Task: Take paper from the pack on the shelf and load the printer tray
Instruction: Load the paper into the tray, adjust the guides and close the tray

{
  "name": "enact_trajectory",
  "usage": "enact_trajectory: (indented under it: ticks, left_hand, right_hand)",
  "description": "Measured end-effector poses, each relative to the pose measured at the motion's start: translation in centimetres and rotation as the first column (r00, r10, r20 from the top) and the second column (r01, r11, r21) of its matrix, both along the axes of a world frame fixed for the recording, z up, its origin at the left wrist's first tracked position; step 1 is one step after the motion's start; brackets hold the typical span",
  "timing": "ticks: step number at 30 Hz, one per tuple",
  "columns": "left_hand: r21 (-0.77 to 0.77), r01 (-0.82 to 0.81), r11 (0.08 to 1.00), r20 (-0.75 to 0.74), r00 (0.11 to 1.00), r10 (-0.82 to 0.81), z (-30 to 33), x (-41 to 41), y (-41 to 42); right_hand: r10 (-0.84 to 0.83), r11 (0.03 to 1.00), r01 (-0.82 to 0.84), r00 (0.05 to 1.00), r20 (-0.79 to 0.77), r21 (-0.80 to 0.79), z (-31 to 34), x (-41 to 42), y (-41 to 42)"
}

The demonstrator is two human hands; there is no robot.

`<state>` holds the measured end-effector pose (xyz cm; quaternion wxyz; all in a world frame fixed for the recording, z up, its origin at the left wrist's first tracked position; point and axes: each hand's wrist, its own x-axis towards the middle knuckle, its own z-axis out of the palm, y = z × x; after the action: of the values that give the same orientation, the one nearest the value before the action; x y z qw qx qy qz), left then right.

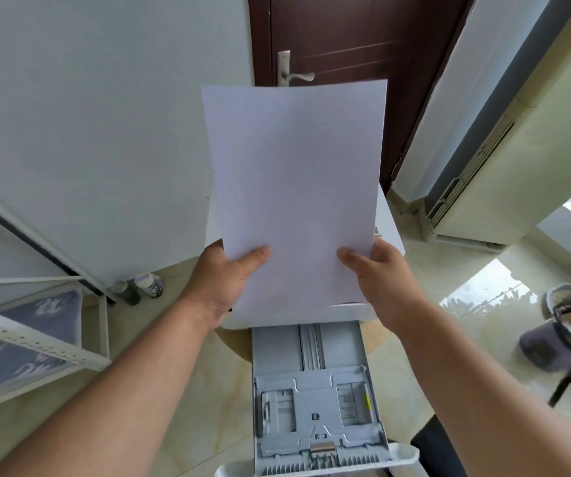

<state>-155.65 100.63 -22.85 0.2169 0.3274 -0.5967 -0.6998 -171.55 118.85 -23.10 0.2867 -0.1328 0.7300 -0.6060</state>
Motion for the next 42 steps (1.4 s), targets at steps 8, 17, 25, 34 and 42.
enact_trajectory:
  ticks: [8, 17, 25, 34, 42]
  left_hand:
    - [0.070, 0.067, 0.995, 0.140, 0.987, -0.077, -5.6, 8.8, 6.5]
    - [0.150, 0.082, 0.985, 0.302, 0.945, -0.125, -10.4, 14.0, 11.5]
    - [0.265, 0.085, 0.960, 0.398, 0.898, -0.189, -14.4, 15.9, 16.3]
    - [0.338, 0.022, 0.941, 0.515, 0.832, -0.205, -18.0, 15.4, 18.2]
    - [0.388, 0.001, 0.922, 0.587, 0.771, -0.248, -20.9, 14.5, 17.9]
  right_hand:
    - [-0.099, 0.991, 0.087, 0.989, 0.112, 0.104, -3.7, 8.7, 6.0]
    - [-0.272, 0.933, 0.237, 0.957, 0.101, 0.272, -7.5, 15.2, 10.8]
    - [-0.285, 0.882, 0.200, 0.948, 0.145, 0.427, -11.9, 16.7, 14.6]
    - [-0.250, 0.854, 0.095, 0.937, 0.243, 0.511, -15.0, 15.7, 15.9]
    - [-0.219, 0.826, 0.024, 0.934, 0.282, 0.563, -16.8, 14.4, 15.4]
